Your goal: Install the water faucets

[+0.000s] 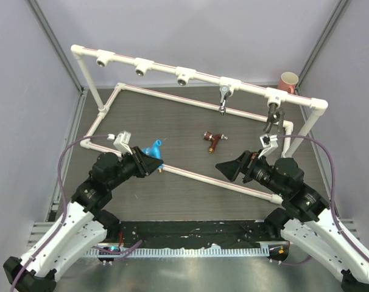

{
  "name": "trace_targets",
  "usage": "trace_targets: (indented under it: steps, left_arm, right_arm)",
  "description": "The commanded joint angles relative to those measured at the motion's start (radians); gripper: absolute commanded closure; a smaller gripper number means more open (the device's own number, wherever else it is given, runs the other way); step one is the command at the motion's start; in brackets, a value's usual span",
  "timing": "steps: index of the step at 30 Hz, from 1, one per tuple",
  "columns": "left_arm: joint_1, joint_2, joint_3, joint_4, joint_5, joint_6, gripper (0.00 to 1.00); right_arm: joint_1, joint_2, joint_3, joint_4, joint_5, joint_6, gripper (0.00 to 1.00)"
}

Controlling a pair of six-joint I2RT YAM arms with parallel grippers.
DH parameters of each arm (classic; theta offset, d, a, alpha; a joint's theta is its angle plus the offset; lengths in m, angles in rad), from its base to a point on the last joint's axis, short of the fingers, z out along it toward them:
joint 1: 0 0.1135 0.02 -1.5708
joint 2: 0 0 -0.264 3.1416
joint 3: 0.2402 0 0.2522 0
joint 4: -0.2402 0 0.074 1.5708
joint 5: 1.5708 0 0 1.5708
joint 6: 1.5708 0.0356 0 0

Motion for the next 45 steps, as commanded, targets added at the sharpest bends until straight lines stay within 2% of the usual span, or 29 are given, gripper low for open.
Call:
trace_targets:
  steps: [1, 6, 8, 14, 24, 28, 33, 40, 45]
  left_arm:
    - [-0.126, -0.008, 0.016, 0.113, -0.021, 0.098, 1.0]
    - [-0.345, 0.078, 0.062, 0.144, -0.17, 0.208, 1.0]
    - [-0.422, 0.148, 0.088, 0.137, -0.233, 0.298, 1.0]
    - [-0.525, 0.303, 0.201, 0.127, -0.34, 0.58, 1.0]
    - [-0.57, 0.435, 0.266, 0.147, -0.27, 0.901, 0.99]
    - [-0.576, 0.46, 0.28, 0.173, -0.25, 0.94, 0.99]
    - [-0.58, 0.493, 0.309, 0.216, -0.215, 0.983, 0.99]
    - [-0.587, 0.524, 0.306, 0.226, -0.121, 1.056, 0.98]
    - [-0.593, 0.5, 0.266, 0.229, -0.088, 1.174, 0.97]
  right_arm:
    - [0.006, 0.074, 0.052, 0.064, -0.104, 0.002, 0.0]
    - [0.008, 0.166, 0.041, 0.16, -0.154, -0.026, 0.0]
    - [0.006, 0.19, 0.045, 0.189, -0.168, -0.05, 0.0]
    - [0.006, 0.241, 0.071, 0.202, -0.141, -0.124, 0.0]
    - [0.006, 0.249, 0.087, 0.182, -0.081, -0.254, 0.01]
    - [0.006, 0.301, 0.107, 0.22, -0.159, -0.286, 0.04]
    - [0.006, 0.37, 0.123, 0.269, -0.292, -0.294, 0.13]
    - [0.008, 0.391, 0.143, 0.26, -0.297, -0.299, 0.21]
    - [0.006, 0.39, 0.161, 0.226, -0.299, -0.302, 0.24]
